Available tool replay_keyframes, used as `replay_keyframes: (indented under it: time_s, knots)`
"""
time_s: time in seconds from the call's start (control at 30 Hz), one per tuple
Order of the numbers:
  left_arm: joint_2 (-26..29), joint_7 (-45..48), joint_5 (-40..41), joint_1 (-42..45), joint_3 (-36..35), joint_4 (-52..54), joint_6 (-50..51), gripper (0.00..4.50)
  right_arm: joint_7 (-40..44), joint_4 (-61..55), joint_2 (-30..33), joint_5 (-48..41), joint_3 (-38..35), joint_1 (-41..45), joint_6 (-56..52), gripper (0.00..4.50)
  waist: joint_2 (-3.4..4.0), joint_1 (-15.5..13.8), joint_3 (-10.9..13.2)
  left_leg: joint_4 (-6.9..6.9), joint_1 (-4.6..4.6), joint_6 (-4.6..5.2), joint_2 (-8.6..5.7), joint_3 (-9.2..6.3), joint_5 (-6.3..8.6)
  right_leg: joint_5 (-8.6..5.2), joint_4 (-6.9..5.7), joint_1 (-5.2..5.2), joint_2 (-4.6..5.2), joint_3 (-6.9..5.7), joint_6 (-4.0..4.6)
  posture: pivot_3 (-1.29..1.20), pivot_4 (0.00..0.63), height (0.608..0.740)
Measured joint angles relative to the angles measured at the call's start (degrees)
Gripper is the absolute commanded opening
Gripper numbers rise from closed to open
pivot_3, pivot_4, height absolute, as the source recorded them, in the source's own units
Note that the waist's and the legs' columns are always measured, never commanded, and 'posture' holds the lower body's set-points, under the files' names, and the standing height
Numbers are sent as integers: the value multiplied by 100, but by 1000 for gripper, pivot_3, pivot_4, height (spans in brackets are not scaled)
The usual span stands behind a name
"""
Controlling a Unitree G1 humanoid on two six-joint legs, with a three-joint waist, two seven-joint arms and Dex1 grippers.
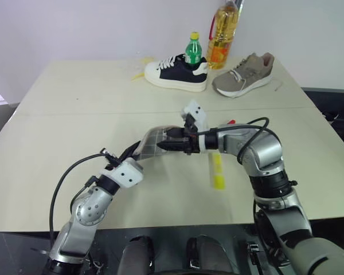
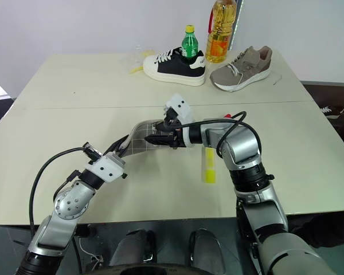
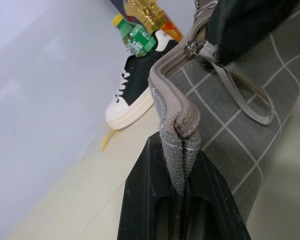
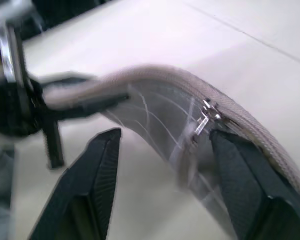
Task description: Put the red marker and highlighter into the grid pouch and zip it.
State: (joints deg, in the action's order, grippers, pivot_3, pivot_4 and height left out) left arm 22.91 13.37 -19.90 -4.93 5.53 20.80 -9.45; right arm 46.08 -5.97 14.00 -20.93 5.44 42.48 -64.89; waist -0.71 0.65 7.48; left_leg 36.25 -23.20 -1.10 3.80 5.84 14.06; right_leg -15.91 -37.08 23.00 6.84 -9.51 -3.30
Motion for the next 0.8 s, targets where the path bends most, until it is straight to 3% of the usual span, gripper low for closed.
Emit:
replay_keyframes:
  time_s: [0.07, 0.2, 0.33, 0.5, 0.67, 0.8]
  knots:
    - [1, -6, -51, 3, 0, -3, -11, 0, -257, 65, -153, -108, -178, 77, -265, 2041, 0, 1, 0, 0, 0, 0, 0, 0, 0, 0, 0, 0, 0, 0, 0, 0, 150, 702]
    - [6, -7, -89, -7, 1, -7, -99, 0, -610, 70, -198, -243, -263, 141, -480, 38, -1, 4, 0, -1, 0, 0, 0, 1, 0, 0, 0, 1, 0, 0, 0, 0, 150, 702]
    - [8, 130, 107, -81, 2, 12, -131, 0, -745, 69, -113, -229, -85, 141, -357, 38, 0, 16, 0, -4, -3, 0, 1, 2, 0, 0, 0, 7, -1, 1, 0, 0, 150, 702]
    - [60, 761, 897, -229, 40, 285, 153, 0, -441, 68, 615, 175, 881, 289, 732, 38, 2, 9, 1, -1, -10, 0, 1, 3, 0, 0, 1, 15, -2, 1, 0, 0, 150, 702]
    - [340, 751, 634, -206, -43, 467, 39, 0, -68, 359, 954, 695, 1294, 623, 2074, 38, 2, 9, 2, -3, -12, 0, 0, 6, 0, -1, 1, 18, -2, 0, -1, 0, 150, 702]
    - [465, 599, 190, -202, -152, 478, -214, 0, 143, 397, 971, 763, 1314, 689, 2327, 38, 2, 5, 2, -7, -13, 0, 1, 7, 0, 0, 3, 18, -2, 0, 0, 0, 150, 702]
